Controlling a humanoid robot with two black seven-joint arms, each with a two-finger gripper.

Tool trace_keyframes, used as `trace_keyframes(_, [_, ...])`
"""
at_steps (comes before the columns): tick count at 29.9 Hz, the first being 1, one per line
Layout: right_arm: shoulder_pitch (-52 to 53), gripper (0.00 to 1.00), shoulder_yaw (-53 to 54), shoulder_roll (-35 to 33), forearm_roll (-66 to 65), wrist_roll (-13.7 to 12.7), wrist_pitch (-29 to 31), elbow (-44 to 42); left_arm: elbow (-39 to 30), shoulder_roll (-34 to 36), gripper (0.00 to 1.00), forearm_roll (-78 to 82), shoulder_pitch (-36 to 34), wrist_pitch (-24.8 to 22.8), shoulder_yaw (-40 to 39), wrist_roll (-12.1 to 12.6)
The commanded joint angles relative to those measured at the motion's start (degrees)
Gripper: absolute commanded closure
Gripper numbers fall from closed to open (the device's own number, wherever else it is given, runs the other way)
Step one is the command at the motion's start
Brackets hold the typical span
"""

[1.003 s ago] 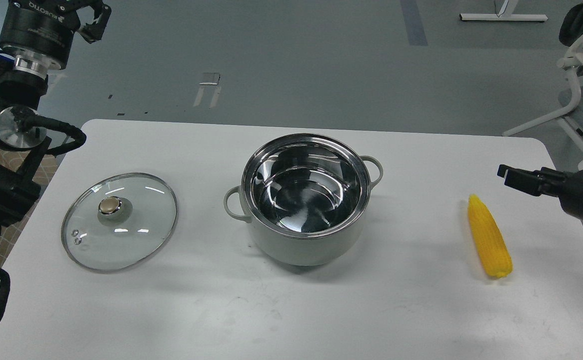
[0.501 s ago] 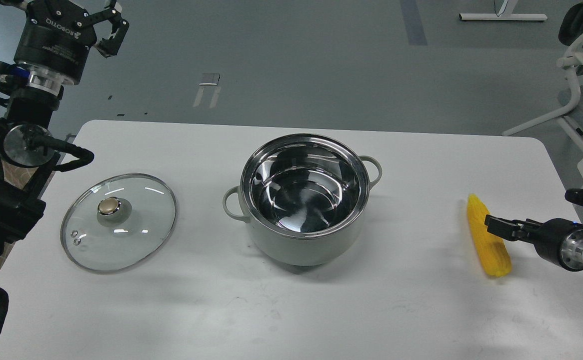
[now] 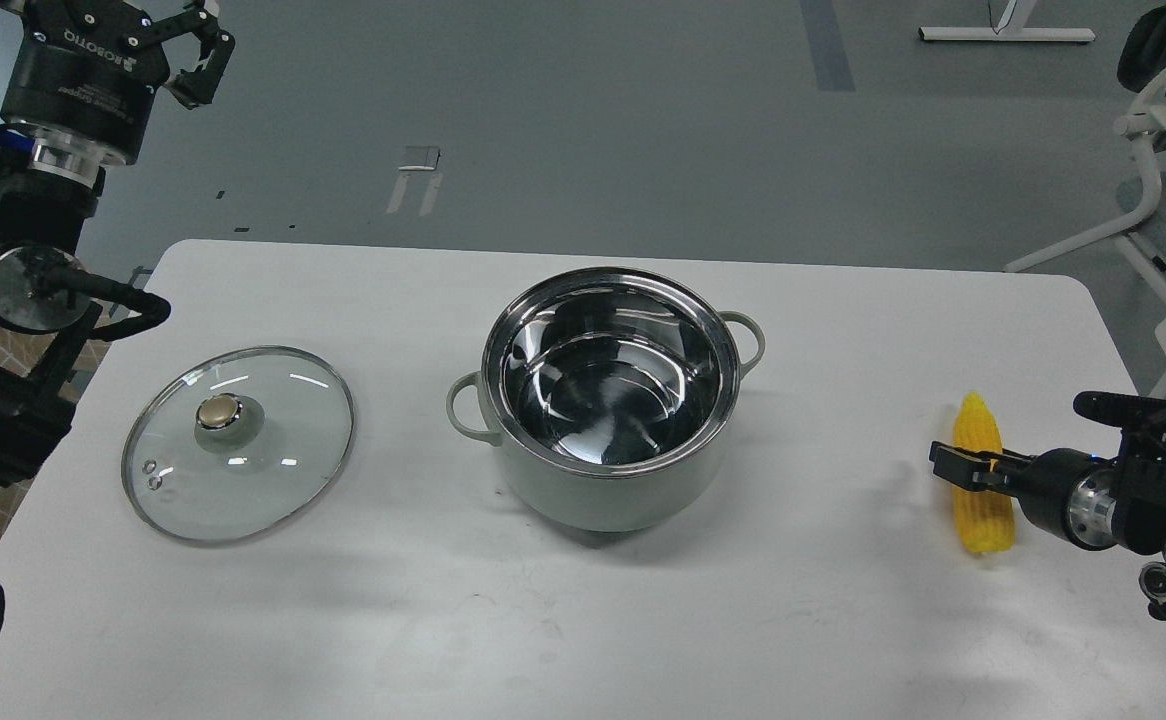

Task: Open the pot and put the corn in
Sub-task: 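Lower the right gripper to the yellow corn and grasp it, then lift the corn with the right gripper and carry it over the pot, then lower the corn into the pot and open the right gripper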

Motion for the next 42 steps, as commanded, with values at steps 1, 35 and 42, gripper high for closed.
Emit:
trace_keyframes(1, [0.23,0.68,0.07,0.03,-0.04,-0.18,0.00,0.26,0.04,0.13,0.02,0.01,0.01,0.09,0.00,0.00])
trace_keyframes(35, [22.47,0.89,-12.49,22.53,0.40,-0.26,-0.09,9.85,-0.05,0.48,0.02,0.10,0.45,0.52,-0.52,0.35])
trace_keyframes(42, [23.52,0.51,-15.40,21.30,0.40,0.00,0.00,9.93,-0.05,0.40,0.02,0.10,0.45,0.61,-0.61,0.17])
